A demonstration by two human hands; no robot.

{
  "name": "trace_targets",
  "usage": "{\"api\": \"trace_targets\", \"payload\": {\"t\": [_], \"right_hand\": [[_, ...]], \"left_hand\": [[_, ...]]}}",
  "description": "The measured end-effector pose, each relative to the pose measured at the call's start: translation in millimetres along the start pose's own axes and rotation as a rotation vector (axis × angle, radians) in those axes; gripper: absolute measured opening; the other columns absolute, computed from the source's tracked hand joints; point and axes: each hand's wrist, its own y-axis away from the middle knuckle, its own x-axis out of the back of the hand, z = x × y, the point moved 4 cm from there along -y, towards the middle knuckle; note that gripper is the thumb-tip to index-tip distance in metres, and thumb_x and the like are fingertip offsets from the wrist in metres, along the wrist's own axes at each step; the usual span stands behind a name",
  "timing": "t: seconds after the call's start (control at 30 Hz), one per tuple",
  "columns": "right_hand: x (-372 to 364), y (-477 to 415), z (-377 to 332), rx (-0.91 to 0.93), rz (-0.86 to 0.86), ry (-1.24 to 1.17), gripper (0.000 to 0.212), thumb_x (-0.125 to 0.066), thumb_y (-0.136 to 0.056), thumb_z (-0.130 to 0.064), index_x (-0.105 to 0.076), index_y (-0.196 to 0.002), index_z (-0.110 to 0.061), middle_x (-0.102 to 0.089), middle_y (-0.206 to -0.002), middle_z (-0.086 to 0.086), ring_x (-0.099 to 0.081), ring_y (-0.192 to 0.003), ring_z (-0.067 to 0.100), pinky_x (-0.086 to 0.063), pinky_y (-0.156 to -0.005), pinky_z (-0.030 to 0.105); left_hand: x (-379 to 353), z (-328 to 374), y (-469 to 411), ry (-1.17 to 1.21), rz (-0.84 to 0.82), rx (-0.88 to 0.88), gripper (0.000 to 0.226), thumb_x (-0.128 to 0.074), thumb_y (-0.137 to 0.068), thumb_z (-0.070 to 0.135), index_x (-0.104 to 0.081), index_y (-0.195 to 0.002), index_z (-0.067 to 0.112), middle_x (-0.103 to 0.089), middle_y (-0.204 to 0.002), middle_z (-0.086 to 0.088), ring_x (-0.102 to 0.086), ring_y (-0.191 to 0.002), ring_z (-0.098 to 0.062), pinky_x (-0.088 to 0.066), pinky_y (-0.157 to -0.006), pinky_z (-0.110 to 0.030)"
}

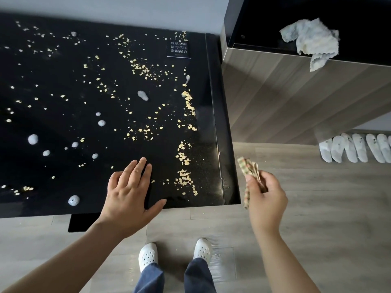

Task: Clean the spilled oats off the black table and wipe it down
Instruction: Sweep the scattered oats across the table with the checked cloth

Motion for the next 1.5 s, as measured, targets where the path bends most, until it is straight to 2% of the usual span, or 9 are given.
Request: {"api": "trace_targets", "payload": {"t": [0.2, 0.33, 0.53, 0.7, 0.77, 0.9, 1.13, 1.27, 1.5], "right_hand": [[-32.6, 3.2, 24.3, -0.13, -0.01, -0.014, 0.022, -0.064, -0.079, -0.036, -0.069, -0.094, -0.02, -0.069, -0.081, 0.008, -0.064, -0.071, 0.028, -0.057, -0.068, 0.043], [-29.3, 23.9, 6.7, 0.06, 0.103, 0.067, 0.014, -0.071, -0.08, 0.0, -0.07, -0.094, -0.003, -0.066, -0.088, 0.0, -0.06, -0.078, 0.016, -0.041, -0.072, 0.002], [-23.7, 37.3, 0.8, 0.237, 0.007, 0.092, 0.014, -0.071, -0.079, -0.002, -0.071, -0.093, -0.004, -0.064, -0.089, -0.006, -0.064, -0.077, 0.014, -0.045, -0.07, 0.007], [-38.5, 49.0, -18.4, 0.214, -0.358, 0.01, 0.011, -0.064, -0.085, -0.027, -0.069, -0.096, -0.025, -0.063, -0.074, -0.015, -0.056, -0.058, 0.005, -0.045, -0.05, 0.025], [-33.1, 34.6, -25.4, 0.188, -0.241, -0.018, 0.015, -0.063, -0.085, -0.031, -0.069, -0.098, -0.025, -0.066, -0.077, -0.008, -0.061, -0.062, 0.013, -0.05, -0.055, 0.03], [-36.0, 13.6, -27.9, 0.199, -0.015, 0.156, 0.016, -0.07, -0.083, -0.008, -0.069, -0.099, -0.006, -0.066, -0.09, 0.001, -0.061, -0.079, 0.018, -0.036, -0.069, 0.001], [-82.6, 67.7, -30.8, 0.35, -0.086, 0.18, 0.013, -0.069, -0.08, -0.009, -0.069, -0.092, -0.007, -0.068, -0.092, 0.0, -0.062, -0.082, 0.012, -0.043, -0.075, 0.01], [-86.8, 81.3, -39.9, 0.159, -0.118, -0.036, 0.014, -0.069, -0.084, -0.018, -0.072, -0.097, -0.014, -0.069, -0.086, -0.005, -0.065, -0.075, 0.009, -0.054, -0.062, 0.024], [-59.3, 52.9, -35.4, 0.203, 0.025, 0.102, 0.016, -0.068, -0.086, -0.012, -0.069, -0.102, -0.008, -0.066, -0.09, -0.004, -0.064, -0.08, 0.014, -0.04, -0.072, 0.002]], "left_hand": [[-2.3, 0.6, -0.4, -0.017, -0.006, 0.021, 0.09, -0.035, -0.078, 0.072, -0.042, -0.141, 0.006, -0.032, -0.152, -0.012, -0.028, -0.14, -0.03, -0.02, -0.108, -0.046], [-3.2, 0.0, 0.5, -0.021, -0.007, 0.02, 0.091, -0.036, -0.079, 0.072, -0.042, -0.141, 0.006, -0.032, -0.152, -0.012, -0.028, -0.14, -0.03, -0.021, -0.108, -0.046], [-4.7, 0.8, -0.1, -0.018, -0.004, 0.015, 0.091, -0.037, -0.079, 0.071, -0.042, -0.14, 0.005, -0.032, -0.152, -0.013, -0.029, -0.14, -0.031, -0.024, -0.107, -0.048], [-5.9, -0.2, 0.7, -0.017, 0.016, 0.0, 0.09, -0.038, -0.079, 0.071, -0.043, -0.14, 0.004, -0.032, -0.152, -0.013, -0.029, -0.14, -0.031, -0.022, -0.106, -0.046], [-6.5, -0.2, 0.4, -0.017, 0.018, -0.006, 0.09, -0.037, -0.079, 0.071, -0.042, -0.14, 0.004, -0.032, -0.152, -0.013, -0.029, -0.14, -0.031, -0.023, -0.106, -0.046], [-5.5, -0.6, 0.6, -0.008, 0.036, -0.01, 0.09, -0.037, -0.08, 0.07, -0.043, -0.14, 0.004, -0.033, -0.151, -0.013, -0.031, -0.139, -0.031, -0.025, -0.105, -0.047], [-6.9, -2.4, 0.6, 0.016, 0.052, -0.026, 0.091, -0.04, -0.079, 0.071, -0.043, -0.14, 0.004, -0.032, -0.151, -0.014, -0.03, -0.139, -0.031, -0.025, -0.105, -0.047], [-7.9, -5.1, 0.9, 0.029, 0.065, -0.034, 0.09, -0.041, -0.078, 0.071, -0.043, -0.14, 0.005, -0.032, -0.152, -0.012, -0.03, -0.139, -0.03, -0.024, -0.106, -0.046], [-7.6, -9.3, 1.7, 0.054, 0.098, -0.074, 0.089, -0.044, -0.078, 0.07, -0.044, -0.14, 0.007, -0.032, -0.152, -0.01, -0.031, -0.139, -0.029, -0.024, -0.106, -0.045]]}}
